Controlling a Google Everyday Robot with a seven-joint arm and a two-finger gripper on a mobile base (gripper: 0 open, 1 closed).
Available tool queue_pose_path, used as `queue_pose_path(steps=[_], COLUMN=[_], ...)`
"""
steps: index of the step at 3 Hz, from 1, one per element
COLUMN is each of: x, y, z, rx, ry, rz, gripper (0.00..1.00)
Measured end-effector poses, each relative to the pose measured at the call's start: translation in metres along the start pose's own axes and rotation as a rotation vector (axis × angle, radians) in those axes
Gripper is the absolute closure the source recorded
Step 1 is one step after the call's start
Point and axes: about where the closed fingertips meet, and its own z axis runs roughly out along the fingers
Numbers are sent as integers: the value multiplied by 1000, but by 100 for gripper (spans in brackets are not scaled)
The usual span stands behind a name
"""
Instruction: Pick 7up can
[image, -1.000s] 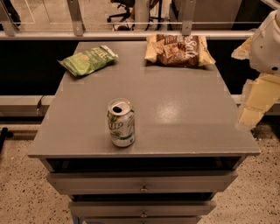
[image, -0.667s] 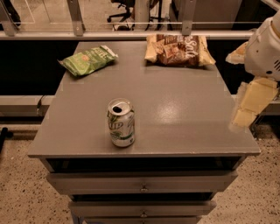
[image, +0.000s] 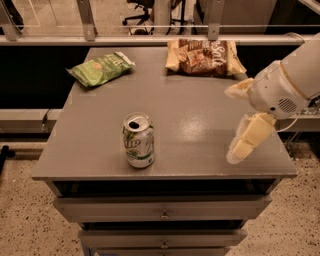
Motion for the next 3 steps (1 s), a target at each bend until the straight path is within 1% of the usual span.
queue_pose_path(steps=[1, 2, 3], x=[-20, -28, -30], y=[5, 6, 7], z=[32, 35, 35], rx=[-50, -60, -61], ry=[-162, -192, -199], rz=[-14, -20, -23], gripper=[0, 0, 0])
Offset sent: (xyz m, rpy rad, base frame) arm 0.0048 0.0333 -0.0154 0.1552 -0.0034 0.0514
